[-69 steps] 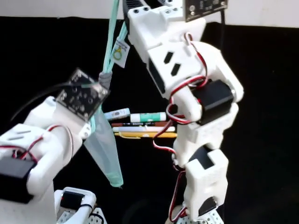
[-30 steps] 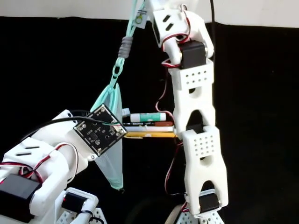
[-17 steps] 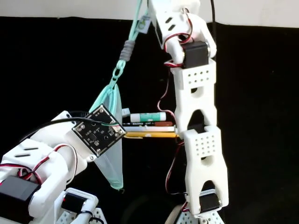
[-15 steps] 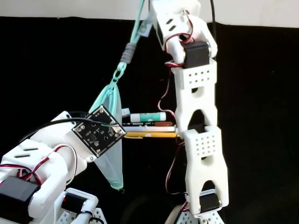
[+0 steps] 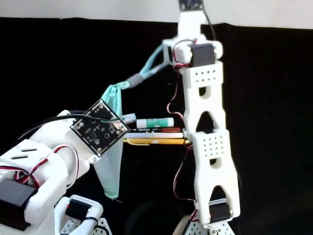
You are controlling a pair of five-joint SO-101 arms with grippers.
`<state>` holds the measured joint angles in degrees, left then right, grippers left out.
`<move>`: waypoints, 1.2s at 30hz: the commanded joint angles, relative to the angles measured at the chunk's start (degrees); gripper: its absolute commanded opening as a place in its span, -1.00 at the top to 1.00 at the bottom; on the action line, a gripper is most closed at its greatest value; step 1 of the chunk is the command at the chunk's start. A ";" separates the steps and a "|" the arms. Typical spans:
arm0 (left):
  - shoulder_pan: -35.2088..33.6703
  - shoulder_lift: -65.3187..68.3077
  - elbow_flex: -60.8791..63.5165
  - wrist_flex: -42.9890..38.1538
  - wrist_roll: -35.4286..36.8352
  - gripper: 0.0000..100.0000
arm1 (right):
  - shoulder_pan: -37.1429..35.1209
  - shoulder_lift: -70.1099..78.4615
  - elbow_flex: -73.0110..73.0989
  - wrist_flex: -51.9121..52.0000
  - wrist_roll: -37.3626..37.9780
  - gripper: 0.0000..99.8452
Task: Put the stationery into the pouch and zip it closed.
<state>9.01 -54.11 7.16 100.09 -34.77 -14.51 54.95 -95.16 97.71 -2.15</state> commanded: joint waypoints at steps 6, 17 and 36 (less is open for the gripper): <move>-8.66 7.60 -2.42 -5.36 0.62 0.99 | -1.80 1.01 -1.19 3.30 -0.26 0.69; -14.90 33.98 -28.53 -8.97 0.26 0.99 | -3.82 1.63 -0.92 3.30 -0.26 0.25; -19.74 50.42 -52.62 0.35 -1.76 0.99 | -3.82 1.63 -0.92 3.30 -0.26 0.25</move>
<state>-7.25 -3.91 -43.74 100.09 -36.53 -18.29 56.79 -95.16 100.44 -2.15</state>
